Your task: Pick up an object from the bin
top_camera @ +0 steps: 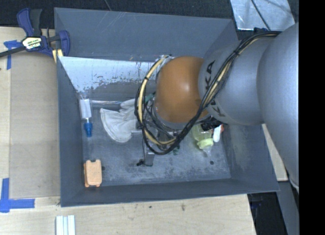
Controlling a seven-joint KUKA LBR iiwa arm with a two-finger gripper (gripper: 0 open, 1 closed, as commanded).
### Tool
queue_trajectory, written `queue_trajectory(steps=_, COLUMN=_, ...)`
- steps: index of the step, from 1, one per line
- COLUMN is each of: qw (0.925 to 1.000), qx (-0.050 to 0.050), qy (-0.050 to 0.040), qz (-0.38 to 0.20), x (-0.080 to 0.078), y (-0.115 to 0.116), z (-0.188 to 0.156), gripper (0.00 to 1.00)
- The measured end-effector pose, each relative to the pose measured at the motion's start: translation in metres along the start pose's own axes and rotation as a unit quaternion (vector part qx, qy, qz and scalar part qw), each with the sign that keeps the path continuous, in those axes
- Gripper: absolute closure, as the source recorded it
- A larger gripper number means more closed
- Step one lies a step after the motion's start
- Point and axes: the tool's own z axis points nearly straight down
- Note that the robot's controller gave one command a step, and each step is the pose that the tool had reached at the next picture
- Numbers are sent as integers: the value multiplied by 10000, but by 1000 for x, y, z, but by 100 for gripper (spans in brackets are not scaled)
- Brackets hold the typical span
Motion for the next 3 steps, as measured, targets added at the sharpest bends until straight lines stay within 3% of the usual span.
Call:
queue_trajectory(steps=1, qw=9998, qx=-3, qy=-3, qz=188, x=-37, y=-6, z=18, gripper=0)
queue_trajectory(steps=2, qw=9997, qx=11, qy=-3, qz=230, x=-49, y=16, z=14, gripper=0)
queue_trajectory(steps=3, qw=9991, qx=-7, qy=-18, qz=-415, x=-44, y=28, z=48, gripper=100)
